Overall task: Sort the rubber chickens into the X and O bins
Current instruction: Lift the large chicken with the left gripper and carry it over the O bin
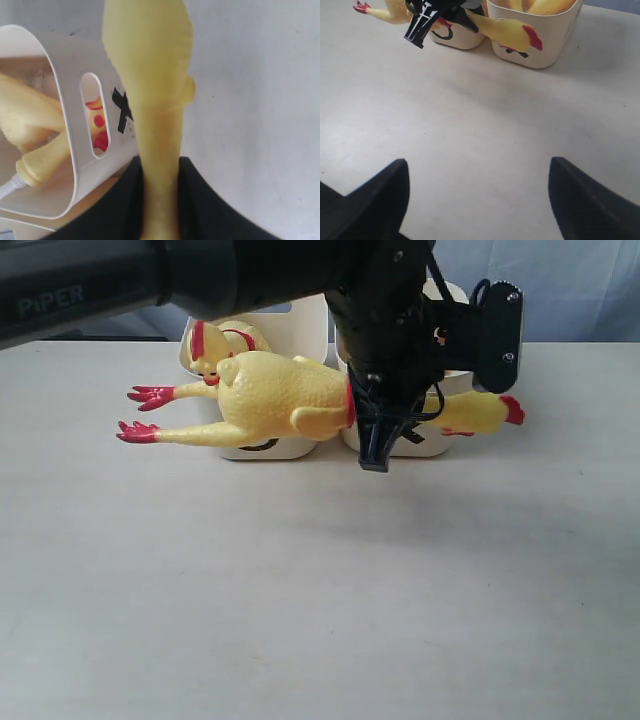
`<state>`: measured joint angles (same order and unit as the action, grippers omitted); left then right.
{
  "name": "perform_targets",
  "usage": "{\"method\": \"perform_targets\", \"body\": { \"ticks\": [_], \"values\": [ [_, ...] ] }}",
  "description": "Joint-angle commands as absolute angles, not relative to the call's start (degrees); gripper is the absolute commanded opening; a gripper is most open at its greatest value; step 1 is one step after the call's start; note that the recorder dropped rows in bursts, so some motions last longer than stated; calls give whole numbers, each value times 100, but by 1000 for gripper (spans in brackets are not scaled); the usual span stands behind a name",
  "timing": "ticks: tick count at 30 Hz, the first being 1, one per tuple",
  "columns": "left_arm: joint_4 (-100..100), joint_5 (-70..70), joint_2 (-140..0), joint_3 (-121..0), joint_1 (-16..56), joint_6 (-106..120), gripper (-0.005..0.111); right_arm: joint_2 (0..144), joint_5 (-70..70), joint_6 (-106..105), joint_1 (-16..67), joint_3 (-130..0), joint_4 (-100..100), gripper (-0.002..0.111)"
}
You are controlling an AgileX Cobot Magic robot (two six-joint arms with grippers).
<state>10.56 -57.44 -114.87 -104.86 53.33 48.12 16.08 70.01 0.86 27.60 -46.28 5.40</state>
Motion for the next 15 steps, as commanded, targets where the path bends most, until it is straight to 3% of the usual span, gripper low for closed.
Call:
{"method": "perform_targets", "body": {
  "ticks": [1,15],
  "values": [
    [1140,-5539,-11395,-10486,5498,4816,0,1568,6996,83,2743,-4598,508,72],
    [0,-5933,-11395,-10486,5567,4816,0,1568,6996,106,2743,-4598,508,72]
  ]
}}
